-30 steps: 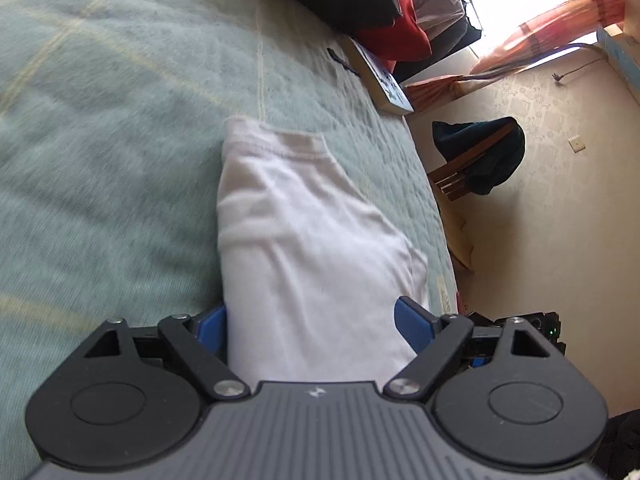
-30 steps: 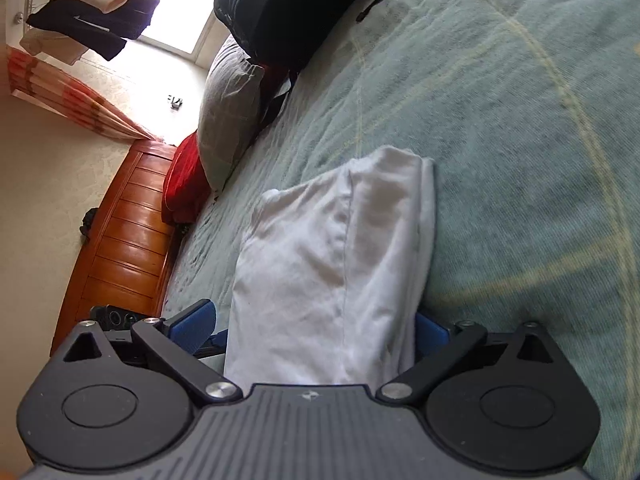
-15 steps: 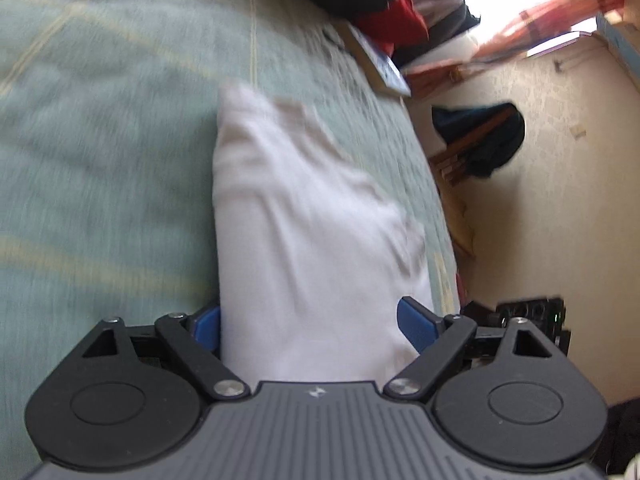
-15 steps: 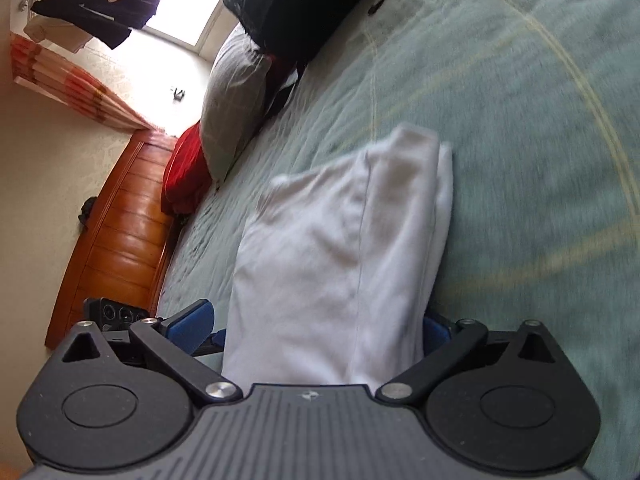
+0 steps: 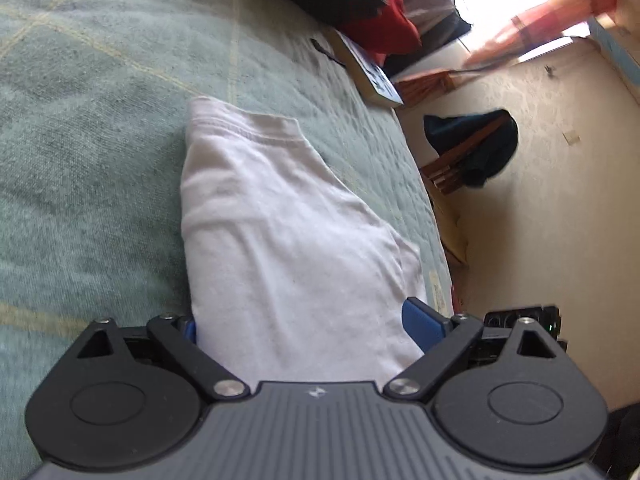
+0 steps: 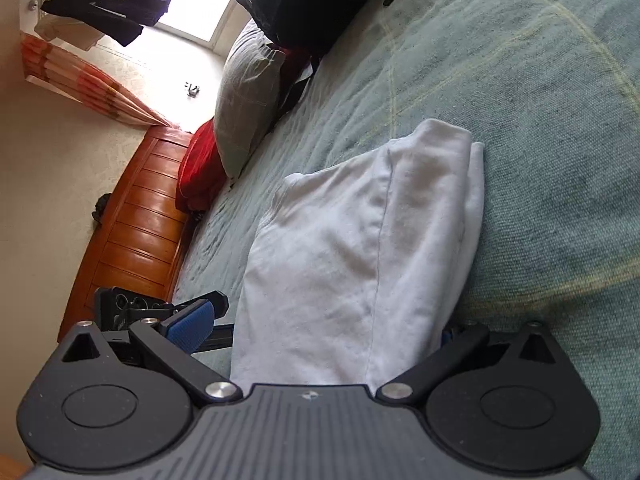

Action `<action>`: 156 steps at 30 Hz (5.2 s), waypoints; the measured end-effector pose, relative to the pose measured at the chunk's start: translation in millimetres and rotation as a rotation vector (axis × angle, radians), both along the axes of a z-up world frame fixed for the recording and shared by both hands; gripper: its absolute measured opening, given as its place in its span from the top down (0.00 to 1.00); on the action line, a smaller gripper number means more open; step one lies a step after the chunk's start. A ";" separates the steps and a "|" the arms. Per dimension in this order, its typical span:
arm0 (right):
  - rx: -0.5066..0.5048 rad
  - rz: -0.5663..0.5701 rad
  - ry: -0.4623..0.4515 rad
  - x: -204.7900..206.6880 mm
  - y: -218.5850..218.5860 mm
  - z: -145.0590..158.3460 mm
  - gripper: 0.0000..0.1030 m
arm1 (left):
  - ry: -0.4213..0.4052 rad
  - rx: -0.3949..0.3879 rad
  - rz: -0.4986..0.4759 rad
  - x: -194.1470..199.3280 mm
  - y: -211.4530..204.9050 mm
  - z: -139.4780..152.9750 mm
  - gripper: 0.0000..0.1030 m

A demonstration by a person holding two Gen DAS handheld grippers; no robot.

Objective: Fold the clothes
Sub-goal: 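Roll both tools and bring them low beside the shirt's long edge, then grasp the shirt's edge with both tools and fold it over, then open both tools and lift them away from the folded shirt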

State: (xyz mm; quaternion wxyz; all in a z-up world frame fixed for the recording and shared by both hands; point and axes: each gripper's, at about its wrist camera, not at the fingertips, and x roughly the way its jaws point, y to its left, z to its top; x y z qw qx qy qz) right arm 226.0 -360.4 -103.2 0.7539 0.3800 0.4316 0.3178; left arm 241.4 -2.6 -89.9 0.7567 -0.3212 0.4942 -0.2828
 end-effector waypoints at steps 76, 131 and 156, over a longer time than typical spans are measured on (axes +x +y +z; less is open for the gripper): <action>-0.146 0.492 -0.355 81.9 436.6 111.1 0.35 | -0.081 0.221 0.554 -11.2 376.6 104.1 0.09; 0.133 0.301 0.122 163.9 594.0 17.5 0.06 | -0.198 0.550 0.679 -87.9 463.4 84.3 0.09; -0.464 0.739 -0.779 100.2 620.6 73.4 0.46 | -0.104 0.700 0.691 -70.4 500.7 58.8 0.08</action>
